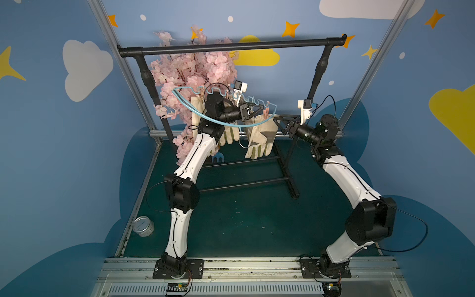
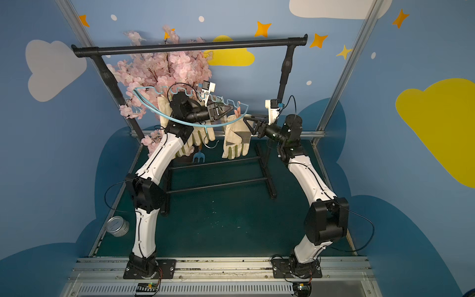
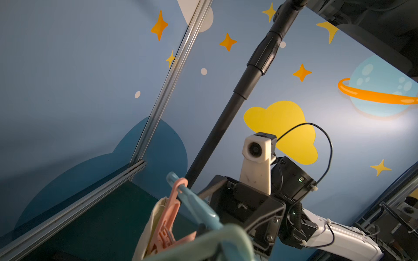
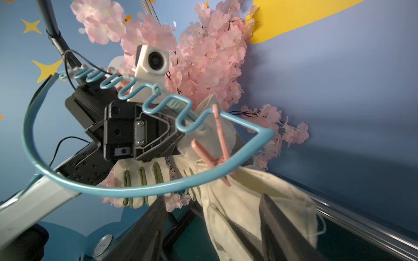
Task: Clip the gloves onto a hanger to dry
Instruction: Clamp the glove onto the hanger, then adjust the hanger.
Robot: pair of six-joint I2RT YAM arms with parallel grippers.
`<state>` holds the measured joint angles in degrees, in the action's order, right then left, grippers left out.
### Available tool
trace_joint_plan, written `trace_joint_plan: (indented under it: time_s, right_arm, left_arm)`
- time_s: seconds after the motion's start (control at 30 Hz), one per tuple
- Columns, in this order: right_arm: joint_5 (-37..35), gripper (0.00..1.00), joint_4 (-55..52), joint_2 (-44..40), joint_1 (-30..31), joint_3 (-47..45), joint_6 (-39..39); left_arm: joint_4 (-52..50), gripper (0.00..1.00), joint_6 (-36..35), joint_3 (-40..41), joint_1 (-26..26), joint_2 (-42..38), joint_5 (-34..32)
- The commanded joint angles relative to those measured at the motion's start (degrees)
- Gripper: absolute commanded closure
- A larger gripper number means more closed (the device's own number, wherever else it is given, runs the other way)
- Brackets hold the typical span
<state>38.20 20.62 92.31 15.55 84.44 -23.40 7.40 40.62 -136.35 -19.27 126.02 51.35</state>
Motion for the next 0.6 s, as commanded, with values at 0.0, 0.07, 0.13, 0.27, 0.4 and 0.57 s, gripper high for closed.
trace_joint_plan:
  time_s: [0.0, 0.07, 0.13, 0.27, 0.4, 0.57]
  right_arm:
    - [-6.8, 0.35, -2.0, -5.3, 2.2, -3.0, 8.5]
    - [-9.4, 0.35, -1.7, -7.6, 3.8, -5.3, 11.0]
    - [-11.0, 0.35, -2.8, -8.9, 4.7, -6.1, 10.0]
    - [-12.4, 0.34, -0.3, -10.7, 5.5, -8.7, -1.9]
    - [-12.5, 0.34, 7.4, -9.0, 7.6, -10.9, -18.0]
    - [-12.2, 0.34, 13.0, -3.7, 10.4, -7.2, -28.5]
  left_arm:
    - [4.5, 0.97, 1.1, -1.2, 0.3, -2.5, -0.8]
    - [5.1, 0.97, 1.3, -0.6, 0.2, -2.8, -1.4]
    - [5.8, 0.97, 1.5, -0.1, 0.2, -3.0, -1.6]
    - [6.1, 0.97, 1.7, 0.1, 0.2, -3.0, -1.6]
    - [6.9, 0.97, 1.9, 0.9, 0.2, -3.1, -1.7]
    - [7.4, 0.97, 2.1, 1.3, 0.3, -3.1, -1.7]
